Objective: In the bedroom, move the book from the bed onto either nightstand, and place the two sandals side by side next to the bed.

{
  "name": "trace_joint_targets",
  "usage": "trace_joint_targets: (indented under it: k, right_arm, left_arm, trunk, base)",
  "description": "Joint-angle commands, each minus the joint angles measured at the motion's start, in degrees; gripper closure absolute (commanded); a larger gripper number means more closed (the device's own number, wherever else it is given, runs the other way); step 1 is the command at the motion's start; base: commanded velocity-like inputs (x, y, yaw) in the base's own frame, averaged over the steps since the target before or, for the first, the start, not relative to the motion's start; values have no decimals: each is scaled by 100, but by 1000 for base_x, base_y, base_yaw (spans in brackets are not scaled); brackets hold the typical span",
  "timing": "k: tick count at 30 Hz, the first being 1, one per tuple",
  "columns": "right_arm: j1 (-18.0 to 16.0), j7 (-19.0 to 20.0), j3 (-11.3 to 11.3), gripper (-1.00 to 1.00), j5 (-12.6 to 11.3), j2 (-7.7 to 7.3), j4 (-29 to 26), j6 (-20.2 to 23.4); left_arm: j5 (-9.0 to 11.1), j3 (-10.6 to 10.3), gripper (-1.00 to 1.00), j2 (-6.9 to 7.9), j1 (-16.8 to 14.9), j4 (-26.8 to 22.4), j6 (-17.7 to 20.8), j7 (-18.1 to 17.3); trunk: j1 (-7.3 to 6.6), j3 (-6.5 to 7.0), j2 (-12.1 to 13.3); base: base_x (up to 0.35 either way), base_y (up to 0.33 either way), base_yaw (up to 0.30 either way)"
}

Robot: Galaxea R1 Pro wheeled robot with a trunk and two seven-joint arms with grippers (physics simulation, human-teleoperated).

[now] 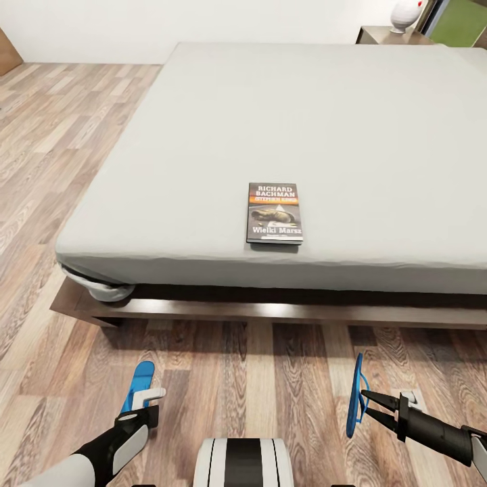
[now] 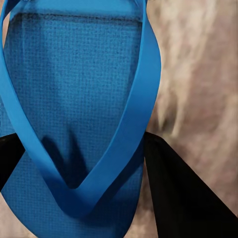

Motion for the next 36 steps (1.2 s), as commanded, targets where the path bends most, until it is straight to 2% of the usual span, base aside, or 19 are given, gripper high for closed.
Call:
trace_joint_targets:
  k: [1,5,14,17,35,36]
  right_arm:
    - [-2,10,-3,100,-9,0,0,31]
    - [-2,9,-3,100,-9,0,0,31]
    - [-2,9,-3,100,-6,0,0,31]
    - [-2,9,-3,100,-8,0,0,31]
    - [-2,9,-3,100,-9,0,0,31]
    - [32,43,30,100,26,-34,9,-3]
  left_arm:
    - [156,-94,100,7,-1,-16,34,42]
    - [156,-94,100,8,-1,-16,39,42]
    - [156,-94,100,6,-1,-16,34,42]
    - [156,-94,100,6,-1,-16,36,42]
    - [156,-94,100,6,-1,-16,33,42]
    - [191,-61,100,-28,-2,-49,8,25]
  trunk:
    - [0,-4,-1]
    - [-5,41,2]
    - [-5,41,2]
    - [-13,107,6]
    - [-13,107,6]
    - [-12,107,6]
  base:
    - [0,0,0]
    - [0,0,0]
    - [0,0,0]
    - [0,0,0]
    - [0,0,0]
    - [0,0,0]
